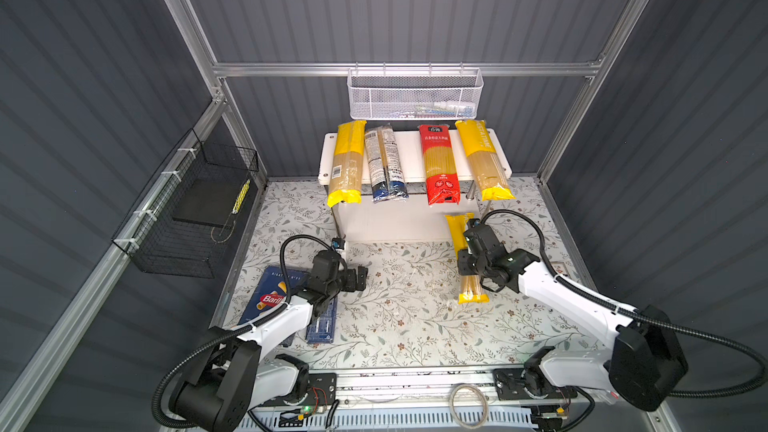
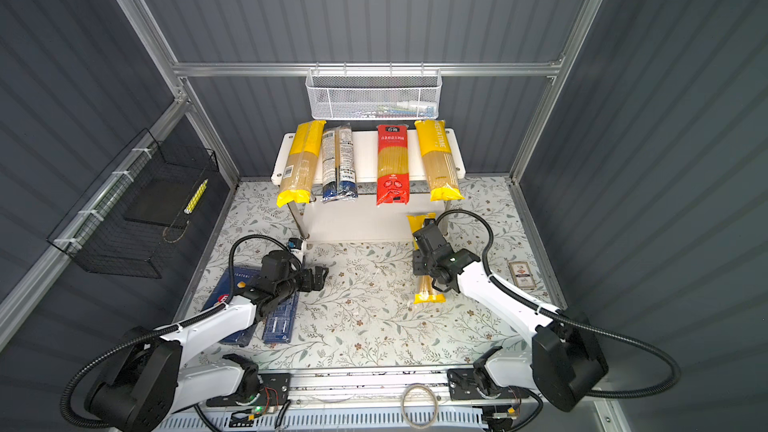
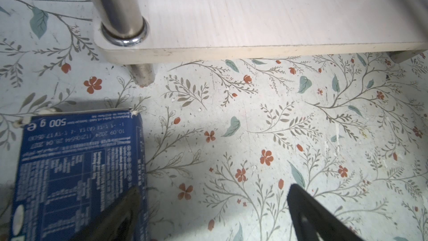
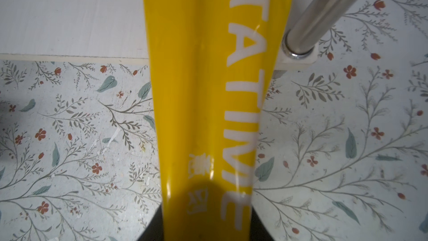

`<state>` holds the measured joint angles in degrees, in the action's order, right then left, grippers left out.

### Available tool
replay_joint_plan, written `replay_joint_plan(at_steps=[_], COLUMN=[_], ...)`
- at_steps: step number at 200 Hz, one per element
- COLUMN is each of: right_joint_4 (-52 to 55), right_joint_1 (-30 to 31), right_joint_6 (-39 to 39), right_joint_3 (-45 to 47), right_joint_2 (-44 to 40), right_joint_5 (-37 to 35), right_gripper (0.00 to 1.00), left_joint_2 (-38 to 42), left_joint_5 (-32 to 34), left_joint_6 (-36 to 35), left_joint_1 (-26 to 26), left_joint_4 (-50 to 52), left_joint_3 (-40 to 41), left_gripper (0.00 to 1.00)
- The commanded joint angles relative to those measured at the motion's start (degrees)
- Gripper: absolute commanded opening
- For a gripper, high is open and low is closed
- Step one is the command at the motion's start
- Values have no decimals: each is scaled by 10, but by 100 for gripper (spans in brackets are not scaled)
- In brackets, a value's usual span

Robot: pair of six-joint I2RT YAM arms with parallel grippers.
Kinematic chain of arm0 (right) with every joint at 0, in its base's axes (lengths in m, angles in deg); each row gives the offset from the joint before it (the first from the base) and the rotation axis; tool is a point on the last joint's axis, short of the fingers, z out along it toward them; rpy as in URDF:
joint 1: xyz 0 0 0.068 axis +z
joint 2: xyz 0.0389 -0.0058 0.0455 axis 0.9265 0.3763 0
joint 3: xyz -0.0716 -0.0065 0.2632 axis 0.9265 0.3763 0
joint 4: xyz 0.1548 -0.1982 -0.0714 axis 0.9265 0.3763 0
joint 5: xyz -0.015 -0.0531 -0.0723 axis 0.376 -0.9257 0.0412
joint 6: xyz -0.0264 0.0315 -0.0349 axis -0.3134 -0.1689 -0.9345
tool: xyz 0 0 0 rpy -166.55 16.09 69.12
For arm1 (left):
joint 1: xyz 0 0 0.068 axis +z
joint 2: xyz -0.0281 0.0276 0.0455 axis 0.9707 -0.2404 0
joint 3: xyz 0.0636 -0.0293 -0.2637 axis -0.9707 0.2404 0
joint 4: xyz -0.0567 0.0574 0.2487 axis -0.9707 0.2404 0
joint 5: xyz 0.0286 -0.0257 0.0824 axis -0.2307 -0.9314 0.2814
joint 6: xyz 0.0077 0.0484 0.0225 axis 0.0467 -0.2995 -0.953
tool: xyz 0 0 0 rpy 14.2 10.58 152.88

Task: Arrange pasta packages on shelves
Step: Place the pasta bag on the shelf.

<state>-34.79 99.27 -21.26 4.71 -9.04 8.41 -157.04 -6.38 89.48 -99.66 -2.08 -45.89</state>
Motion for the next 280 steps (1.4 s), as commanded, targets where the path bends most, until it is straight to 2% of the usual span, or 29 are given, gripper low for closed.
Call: replay_joint_plan(at_steps=[1,169,184,228,248,280], right_joint_4=[-79,-162,-166,-170,-170,-159], right_joint_1=[-14,-82,-83,-91,-94,-96], right_joint_6=[-24,-54,-54,-52,-51,-48], right_joint_3=[-48,-134,-141,-162,-166,-172], right_joint_2=[20,173,182,212,222,230], right_joint_5=[2,26,27,26,33,33], right_gripper=[17,17,21,40,45,62], left_joint_2=[2,-3,-3,-2,-2,0], left_joint_5=[-4,-7,-6,-6,-6,-6], left_joint_6=[-7,-6,-6,-5,-5,-6], left_joint_1=[3,3,3,3,3,3], left_joint_4=[0,2,2,2,2,2], left_joint_3=[-1,-4,-4,-4,-3,-3], left_gripper=[100,100,100,100,100,100])
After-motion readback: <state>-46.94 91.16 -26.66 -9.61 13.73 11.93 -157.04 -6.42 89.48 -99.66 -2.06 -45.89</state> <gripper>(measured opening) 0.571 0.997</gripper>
